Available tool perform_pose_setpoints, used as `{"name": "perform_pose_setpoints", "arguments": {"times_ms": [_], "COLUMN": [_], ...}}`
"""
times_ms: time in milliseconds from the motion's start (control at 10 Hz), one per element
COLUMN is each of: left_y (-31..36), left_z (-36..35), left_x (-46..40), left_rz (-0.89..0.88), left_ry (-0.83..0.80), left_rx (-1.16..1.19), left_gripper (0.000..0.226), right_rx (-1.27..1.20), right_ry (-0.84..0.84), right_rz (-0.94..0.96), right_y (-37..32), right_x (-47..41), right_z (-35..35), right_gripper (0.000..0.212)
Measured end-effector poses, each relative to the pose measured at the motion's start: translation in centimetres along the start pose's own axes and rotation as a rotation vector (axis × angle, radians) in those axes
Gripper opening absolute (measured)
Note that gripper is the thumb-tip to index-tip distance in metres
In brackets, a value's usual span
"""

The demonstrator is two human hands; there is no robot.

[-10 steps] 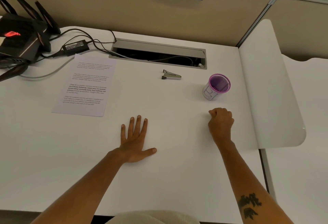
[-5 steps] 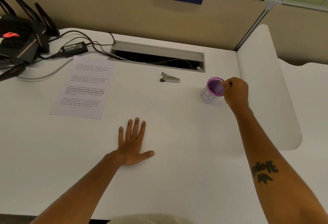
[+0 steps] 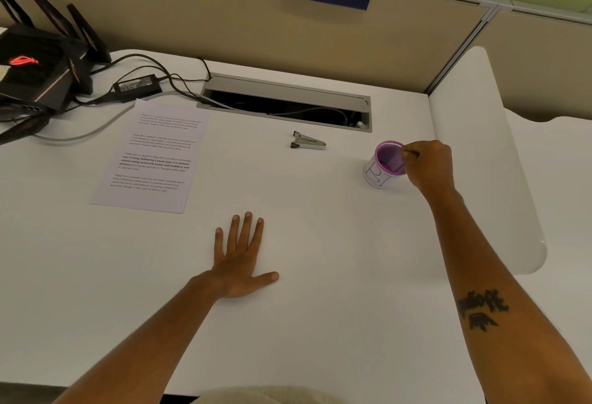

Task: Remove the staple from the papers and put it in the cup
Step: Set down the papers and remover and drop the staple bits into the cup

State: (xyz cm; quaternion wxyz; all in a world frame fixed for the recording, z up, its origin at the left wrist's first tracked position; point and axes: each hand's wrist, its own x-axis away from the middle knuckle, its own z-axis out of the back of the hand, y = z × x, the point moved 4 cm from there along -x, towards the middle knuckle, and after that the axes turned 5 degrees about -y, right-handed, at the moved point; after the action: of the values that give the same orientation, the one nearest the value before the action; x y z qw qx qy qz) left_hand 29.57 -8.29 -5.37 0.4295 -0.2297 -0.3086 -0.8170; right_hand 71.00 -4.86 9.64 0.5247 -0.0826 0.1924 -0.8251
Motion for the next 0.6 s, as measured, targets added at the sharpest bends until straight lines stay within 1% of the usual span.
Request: {"name": "perform_pose_setpoints", "arguments": {"times_ms": [100, 200, 400, 600], "left_y": [-0.1, -0.1, -0.1, 0.0], "left_z": [-0.1, -0.1, -0.1, 0.1], "left_x": [-0.1, -0.1, -0.1, -0.1], "left_rz": [-0.005, -0.007, -0.007, 0.000], "left_ry": [0.003, 0.006, 0.003, -0.009], "left_rx": [0.004, 0.000, 0.005, -0.007], "left_gripper": [0.123, 0.123, 0.123, 0.123], "right_rx": [-0.034, -0.067, -0.040, -0.150], "right_ry": [0.052, 0.063, 0.084, 0.189], "right_rz": [-0.032, -0.052, -0.032, -0.041], "right_y": [0.1, 0.4, 0.4, 0.9], "right_x": [0.1, 0.3, 1.0, 4.2], "right_z": [0.4, 0.3, 0.1, -0.7], "right_gripper": [0.013, 0.012, 0.016, 0.014]}}
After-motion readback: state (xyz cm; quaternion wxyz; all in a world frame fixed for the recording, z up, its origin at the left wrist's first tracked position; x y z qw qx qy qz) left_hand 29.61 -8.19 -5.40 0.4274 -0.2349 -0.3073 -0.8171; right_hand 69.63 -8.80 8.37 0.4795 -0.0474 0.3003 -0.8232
